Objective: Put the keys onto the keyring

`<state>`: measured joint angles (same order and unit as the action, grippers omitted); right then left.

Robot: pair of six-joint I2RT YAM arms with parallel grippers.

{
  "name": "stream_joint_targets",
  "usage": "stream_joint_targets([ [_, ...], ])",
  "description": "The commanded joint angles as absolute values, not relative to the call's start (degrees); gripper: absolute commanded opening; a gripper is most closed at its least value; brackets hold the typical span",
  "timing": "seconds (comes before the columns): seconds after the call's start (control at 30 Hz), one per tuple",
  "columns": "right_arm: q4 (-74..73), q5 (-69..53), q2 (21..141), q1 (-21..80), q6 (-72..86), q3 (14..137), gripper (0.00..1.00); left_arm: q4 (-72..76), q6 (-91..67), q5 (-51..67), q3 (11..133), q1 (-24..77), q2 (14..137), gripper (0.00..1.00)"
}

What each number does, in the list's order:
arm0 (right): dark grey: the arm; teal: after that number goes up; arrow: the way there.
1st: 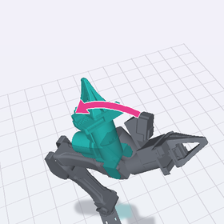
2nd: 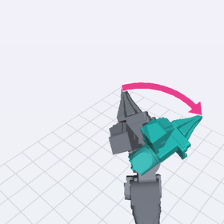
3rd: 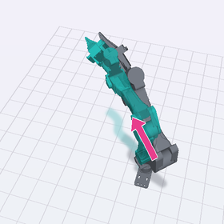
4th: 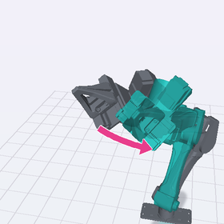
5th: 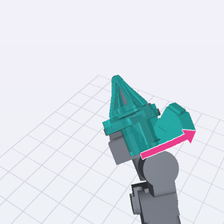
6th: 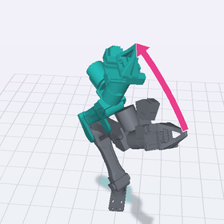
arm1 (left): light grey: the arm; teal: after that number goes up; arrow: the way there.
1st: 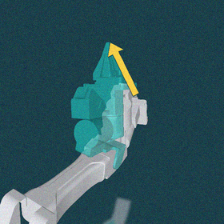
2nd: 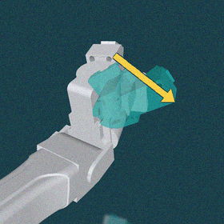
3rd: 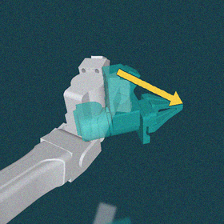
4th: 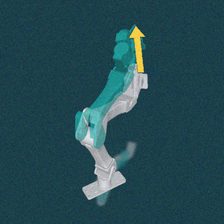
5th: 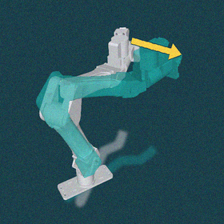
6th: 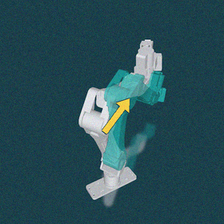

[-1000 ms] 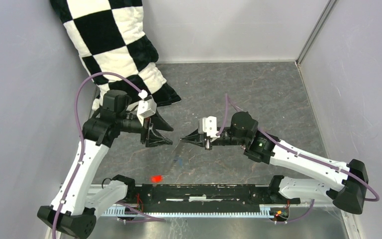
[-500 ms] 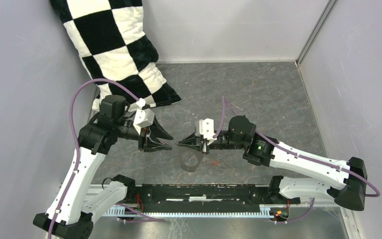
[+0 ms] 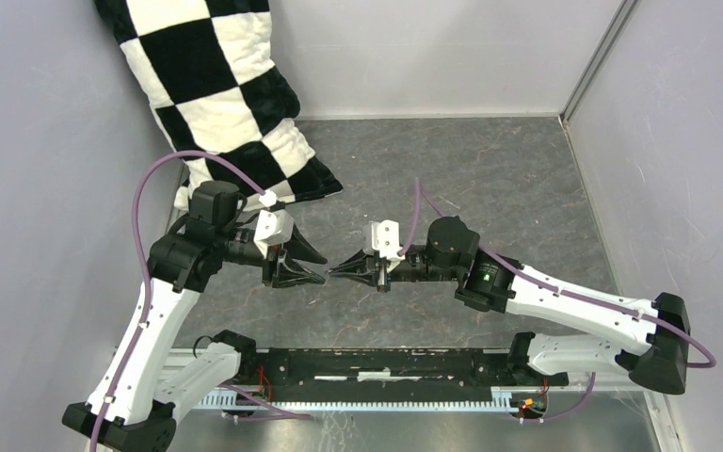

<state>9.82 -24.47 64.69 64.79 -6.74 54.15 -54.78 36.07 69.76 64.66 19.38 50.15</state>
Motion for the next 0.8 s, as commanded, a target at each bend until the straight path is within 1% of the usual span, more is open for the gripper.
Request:
stream_joint_targets([
  [0.0, 14.29, -24.67, 64.66, 65.26, -5.07, 57.3, 0.01, -55.41, 38.5, 69.9, 65.13, 19.69, 49.71, 0.46],
  [0.13, 15.88, -25.1, 65.54, 65.8, -3.72, 57.39, 0.01, -55.42, 38.8, 70.1, 65.3, 19.69, 49.86, 0.39],
  [0.27, 16.26, -24.44, 66.44, 66.44, -3.18, 57.46, 0.01, -55.46, 38.6, 70.65, 65.65, 19.68, 50.14, 0.38],
  [0.3, 16.34, -24.15, 66.53, 66.55, -3.08, 57.48, 0.01, -55.46, 38.54, 70.74, 65.59, 19.69, 50.06, 0.36],
  [0.37, 16.37, -23.7, 66.63, 66.76, -3.08, 57.39, 0.01, -55.44, 38.62, 70.79, 65.52, 19.69, 49.8, 0.3],
  [0.5, 16.3, -23.37, 67.13, 66.95, -2.68, 57.86, 0.01, -55.45, 38.58, 70.83, 65.46, 19.69, 49.49, 0.14],
  [0.6, 15.27, -22.94, 68.09, 67.08, -2.4, 58.89, 0.01, -55.44, 38.75, 71.1, 65.71, 19.68, 49.46, 0.07],
  [0.67, 14.52, -22.88, 68.76, 67.24, -1.96, 59.49, 0.01, -55.46, 38.76, 71.18, 65.91, 19.69, 49.35, 0.04],
  [0.77, 13.75, -23.4, 69.48, 67.23, -1.15, 60.26, 0.01, -55.46, 38.43, 71.57, 66.01, 19.68, 49.07, 0.04],
])
